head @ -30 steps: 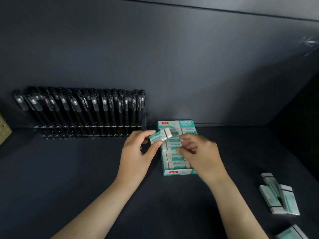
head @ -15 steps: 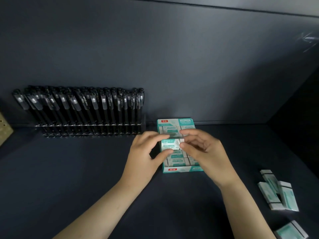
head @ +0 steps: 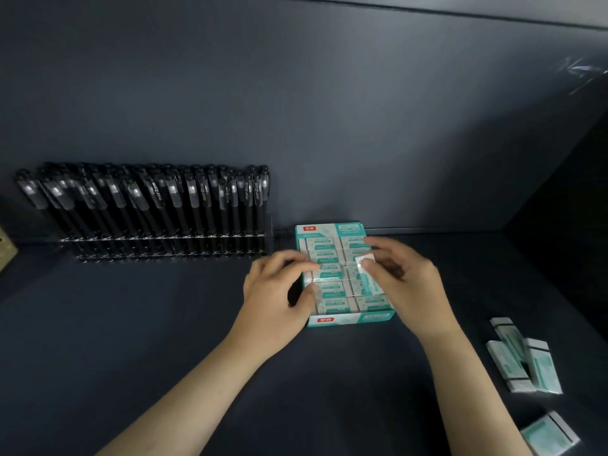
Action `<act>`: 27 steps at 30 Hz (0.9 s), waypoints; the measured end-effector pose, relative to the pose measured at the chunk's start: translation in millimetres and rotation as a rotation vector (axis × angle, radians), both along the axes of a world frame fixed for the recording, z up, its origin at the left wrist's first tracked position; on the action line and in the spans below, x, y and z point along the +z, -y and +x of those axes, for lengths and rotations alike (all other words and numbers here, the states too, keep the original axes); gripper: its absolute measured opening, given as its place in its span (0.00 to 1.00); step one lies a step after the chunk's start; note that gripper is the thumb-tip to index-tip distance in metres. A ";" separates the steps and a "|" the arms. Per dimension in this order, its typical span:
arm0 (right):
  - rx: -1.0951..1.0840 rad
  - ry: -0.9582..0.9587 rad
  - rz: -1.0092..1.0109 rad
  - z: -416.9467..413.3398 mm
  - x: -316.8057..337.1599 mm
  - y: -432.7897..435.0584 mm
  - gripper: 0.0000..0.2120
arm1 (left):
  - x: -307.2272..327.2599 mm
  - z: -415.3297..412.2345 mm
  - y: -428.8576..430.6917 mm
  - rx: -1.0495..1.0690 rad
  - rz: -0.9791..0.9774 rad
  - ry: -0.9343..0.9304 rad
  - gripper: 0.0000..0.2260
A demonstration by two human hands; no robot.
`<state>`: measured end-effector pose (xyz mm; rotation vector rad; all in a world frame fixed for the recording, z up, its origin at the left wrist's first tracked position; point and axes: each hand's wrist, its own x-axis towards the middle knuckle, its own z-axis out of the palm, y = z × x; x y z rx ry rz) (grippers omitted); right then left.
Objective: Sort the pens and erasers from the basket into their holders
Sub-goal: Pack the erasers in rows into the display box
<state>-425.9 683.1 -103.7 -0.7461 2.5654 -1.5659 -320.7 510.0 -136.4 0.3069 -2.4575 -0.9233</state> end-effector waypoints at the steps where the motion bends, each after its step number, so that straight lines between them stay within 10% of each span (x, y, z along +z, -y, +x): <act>1: -0.011 -0.058 0.067 0.6 -1.3 0.7 0.17 | 0.1 0.1 0.0 0.001 0.001 0.001 0.14; 27: 0.083 -0.247 0.229 -6.3 -11.9 -4.5 0.09 | 0.8 2.1 -0.9 -0.002 -0.032 0.012 0.13</act>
